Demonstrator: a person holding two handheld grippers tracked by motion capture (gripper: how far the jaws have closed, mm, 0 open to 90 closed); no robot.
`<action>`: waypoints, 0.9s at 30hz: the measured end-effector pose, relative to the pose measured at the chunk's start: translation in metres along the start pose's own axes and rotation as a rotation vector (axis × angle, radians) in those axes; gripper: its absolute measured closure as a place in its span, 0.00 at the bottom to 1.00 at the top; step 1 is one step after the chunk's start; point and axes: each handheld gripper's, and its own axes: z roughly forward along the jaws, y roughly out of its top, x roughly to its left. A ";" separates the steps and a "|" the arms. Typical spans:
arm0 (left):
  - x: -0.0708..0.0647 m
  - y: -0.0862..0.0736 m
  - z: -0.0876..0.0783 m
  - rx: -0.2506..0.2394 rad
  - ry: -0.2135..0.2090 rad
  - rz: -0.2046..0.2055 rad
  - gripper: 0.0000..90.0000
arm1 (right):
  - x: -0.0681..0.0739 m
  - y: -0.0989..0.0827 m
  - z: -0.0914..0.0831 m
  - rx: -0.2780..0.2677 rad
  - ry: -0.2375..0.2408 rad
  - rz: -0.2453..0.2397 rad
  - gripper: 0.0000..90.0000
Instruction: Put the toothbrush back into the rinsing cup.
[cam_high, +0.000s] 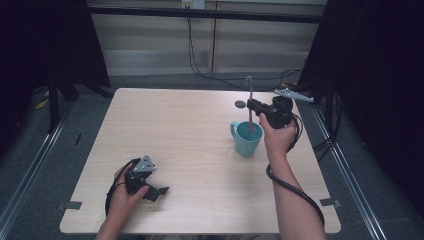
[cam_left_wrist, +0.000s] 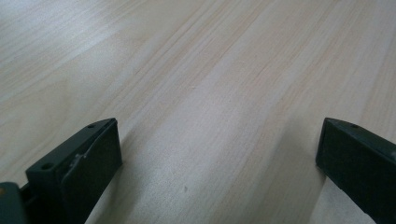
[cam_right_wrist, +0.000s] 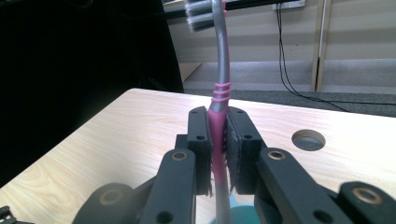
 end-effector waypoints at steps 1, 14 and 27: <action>0.000 0.000 0.000 0.000 0.000 0.000 0.00 | 0.000 -0.001 0.000 0.003 0.001 0.003 0.91; 0.000 0.000 0.000 0.002 -0.003 -0.002 0.00 | -0.005 -0.015 0.007 0.017 -0.011 0.010 0.91; 0.000 0.000 0.000 0.004 -0.003 -0.003 0.00 | -0.011 -0.024 0.009 0.030 -0.026 0.006 0.90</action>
